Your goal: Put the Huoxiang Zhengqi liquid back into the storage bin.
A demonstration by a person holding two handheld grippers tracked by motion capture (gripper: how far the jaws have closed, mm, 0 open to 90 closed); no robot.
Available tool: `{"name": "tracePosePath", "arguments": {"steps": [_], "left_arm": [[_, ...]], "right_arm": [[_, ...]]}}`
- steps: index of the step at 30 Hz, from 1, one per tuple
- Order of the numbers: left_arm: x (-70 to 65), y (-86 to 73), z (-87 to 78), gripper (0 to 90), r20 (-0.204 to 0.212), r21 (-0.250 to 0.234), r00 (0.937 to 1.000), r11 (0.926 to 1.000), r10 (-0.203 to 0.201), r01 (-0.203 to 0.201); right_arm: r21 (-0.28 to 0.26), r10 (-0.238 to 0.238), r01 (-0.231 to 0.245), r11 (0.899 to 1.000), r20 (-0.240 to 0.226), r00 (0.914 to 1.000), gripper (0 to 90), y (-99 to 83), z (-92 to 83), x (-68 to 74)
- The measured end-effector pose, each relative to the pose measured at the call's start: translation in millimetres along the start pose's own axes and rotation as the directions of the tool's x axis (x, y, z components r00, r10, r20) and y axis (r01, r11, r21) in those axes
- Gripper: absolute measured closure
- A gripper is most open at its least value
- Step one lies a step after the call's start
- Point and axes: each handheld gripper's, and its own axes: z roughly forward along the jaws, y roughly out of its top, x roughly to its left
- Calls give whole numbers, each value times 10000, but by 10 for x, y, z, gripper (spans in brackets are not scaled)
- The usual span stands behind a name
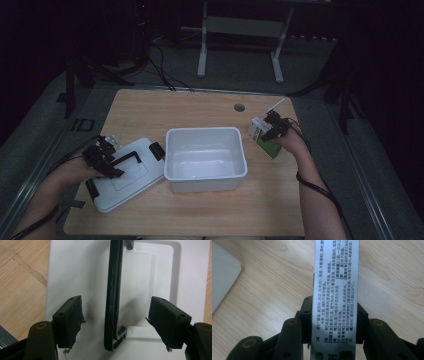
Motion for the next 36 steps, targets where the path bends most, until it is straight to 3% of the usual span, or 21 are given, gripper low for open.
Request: {"name": "tracePosePath", "arguments": {"steps": [9,20,28,36], "left_arm": [[7,1,-41,276,-94,-21,10000,10000,-17,17],[-30,43,-75,276,-91,-69,9999,9999,96,-96],[-56,73,-75,276,-87,-20,9997,9998,208,-209],[-99,141,-93,276,-104,-77,9994,9995,321,-322]], "right_arm": [[-231,-221,217,9995,-157,9996,641,-31,-158,17],[-178,-1146,1139,9933,-472,9923,641,-183,-415,116],[-789,-1521,1474,9859,-564,9868,642,-325,-685,207],[-1051,-2240,2177,9703,-513,9732,644,-352,-1021,322]]}}
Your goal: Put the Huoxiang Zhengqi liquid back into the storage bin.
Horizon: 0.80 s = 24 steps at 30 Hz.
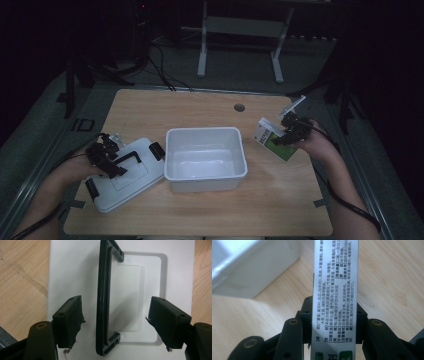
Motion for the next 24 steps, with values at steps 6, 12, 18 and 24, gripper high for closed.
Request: {"name": "tracePosePath", "arguments": {"steps": [6,12,18,24], "left_arm": [[-6,17,12,276,-67,111,10000,9999,72,-71],[-14,21,0,276,-88,183,9999,9997,147,-145],[-12,21,-51,276,-129,128,9998,9998,148,-146],[-17,21,-60,276,-129,156,9998,9997,178,-176]], "right_arm": [[-350,-652,646,9973,-152,9978,644,98,-222,134],[-562,-1476,1448,9879,-487,9878,644,233,-367,287],[-760,-2216,2165,9733,-666,9729,644,381,-456,457],[-1001,-3253,3146,9439,-1189,9381,644,549,-473,684]]}}
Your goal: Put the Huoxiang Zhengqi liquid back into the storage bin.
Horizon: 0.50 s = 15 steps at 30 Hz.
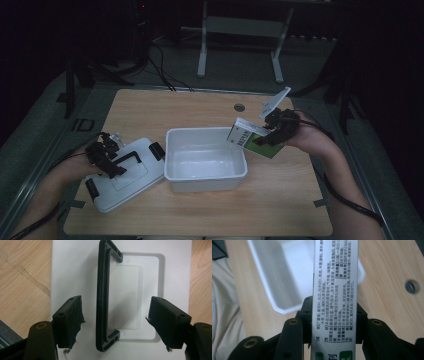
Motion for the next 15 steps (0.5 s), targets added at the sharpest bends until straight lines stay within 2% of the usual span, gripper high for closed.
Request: {"name": "tracePosePath", "arguments": {"steps": [8,15], "left_arm": [[-5,-11,-2,276,-18,63,10000,10000,-56,56],[2,-20,-2,276,-8,112,10000,9999,-44,44]], "right_arm": [[71,-970,975,9952,-556,9937,644,267,120,179],[14,-1688,1697,9855,-972,9808,643,458,240,291]]}}
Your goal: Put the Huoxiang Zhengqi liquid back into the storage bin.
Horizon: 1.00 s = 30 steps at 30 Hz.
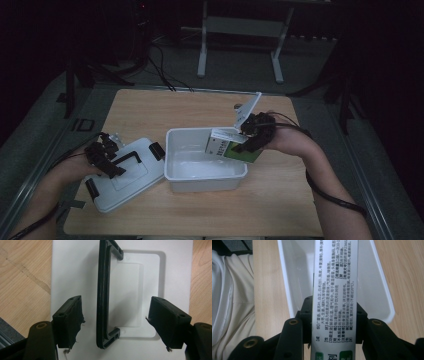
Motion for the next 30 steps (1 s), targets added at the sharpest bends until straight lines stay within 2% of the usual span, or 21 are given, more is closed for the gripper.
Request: {"name": "tracePosePath", "arguments": {"steps": [5,13,15,26,30], "left_arm": [[-1,-4,22,276,2,27,10000,10000,-11,11],[7,-27,28,276,-41,27,10000,10000,-1,1],[12,-37,26,276,-1,12,10000,10000,-48,48],[15,-54,57,276,51,49,10000,10000,-66,66],[17,-54,66,276,42,77,10000,10000,-55,55]], "right_arm": [[104,-415,418,9991,-285,9987,643,115,119,25],[85,-760,766,9970,-563,9955,643,195,353,29],[213,-862,873,9960,-458,9952,643,198,416,33],[303,-780,818,9962,-1106,9908,642,153,739,-30],[484,-712,783,9958,-1336,9885,642,136,888,-45]]}}
